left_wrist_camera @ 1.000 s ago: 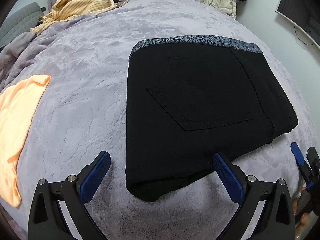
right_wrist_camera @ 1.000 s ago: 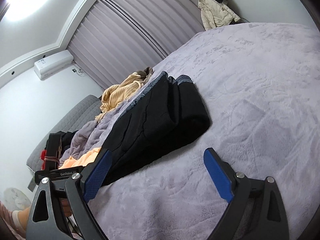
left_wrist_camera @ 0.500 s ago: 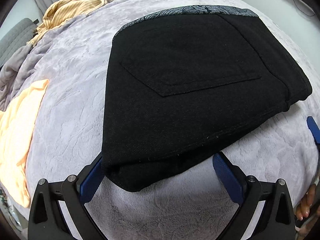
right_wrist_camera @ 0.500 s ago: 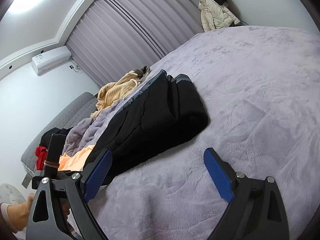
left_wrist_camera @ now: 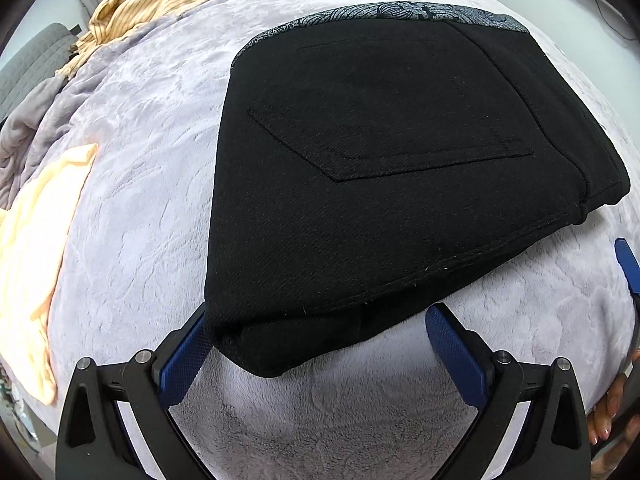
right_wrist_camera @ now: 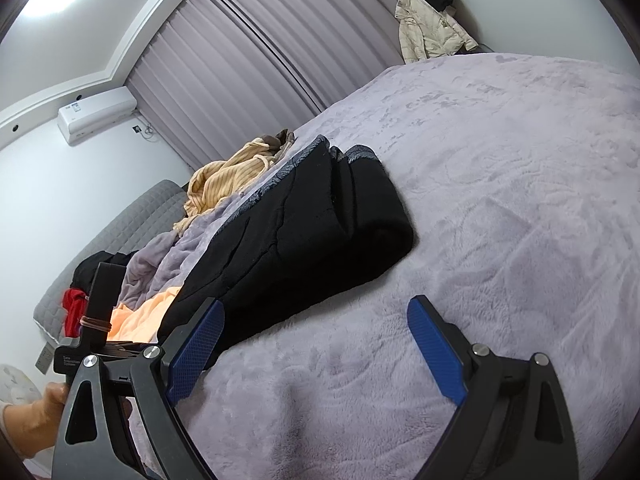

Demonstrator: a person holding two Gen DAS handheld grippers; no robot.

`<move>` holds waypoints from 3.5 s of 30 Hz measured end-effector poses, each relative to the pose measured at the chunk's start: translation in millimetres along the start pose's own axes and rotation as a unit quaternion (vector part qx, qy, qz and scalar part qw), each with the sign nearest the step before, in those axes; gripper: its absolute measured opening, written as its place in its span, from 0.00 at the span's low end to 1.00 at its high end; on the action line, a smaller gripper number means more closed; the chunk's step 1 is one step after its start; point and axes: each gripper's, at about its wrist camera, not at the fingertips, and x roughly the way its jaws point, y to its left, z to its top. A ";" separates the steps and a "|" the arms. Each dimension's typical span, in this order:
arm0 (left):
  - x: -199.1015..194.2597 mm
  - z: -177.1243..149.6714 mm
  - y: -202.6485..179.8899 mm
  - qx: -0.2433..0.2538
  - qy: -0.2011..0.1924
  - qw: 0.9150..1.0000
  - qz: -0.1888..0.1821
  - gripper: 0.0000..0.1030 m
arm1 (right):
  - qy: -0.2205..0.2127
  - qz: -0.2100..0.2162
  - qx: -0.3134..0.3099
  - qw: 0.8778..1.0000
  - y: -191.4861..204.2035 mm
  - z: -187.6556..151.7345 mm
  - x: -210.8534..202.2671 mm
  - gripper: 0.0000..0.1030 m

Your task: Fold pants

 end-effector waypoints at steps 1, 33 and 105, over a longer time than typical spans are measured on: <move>2.3 -1.5 1.1 0.001 0.001 1.000 0.000 1.00 | 0.000 -0.001 0.000 1.000 -0.1 -0.1 0.0 0.92; -16.4 -26.0 15.8 0.006 -0.028 0.999 -0.045 1.00 | 0.052 -0.053 -0.030 0.997 11.1 6.8 9.2 0.92; -102.0 -18.9 125.7 -0.038 -0.180 0.977 -0.109 0.89 | 0.209 -0.011 -0.077 0.975 129.6 68.5 44.1 0.26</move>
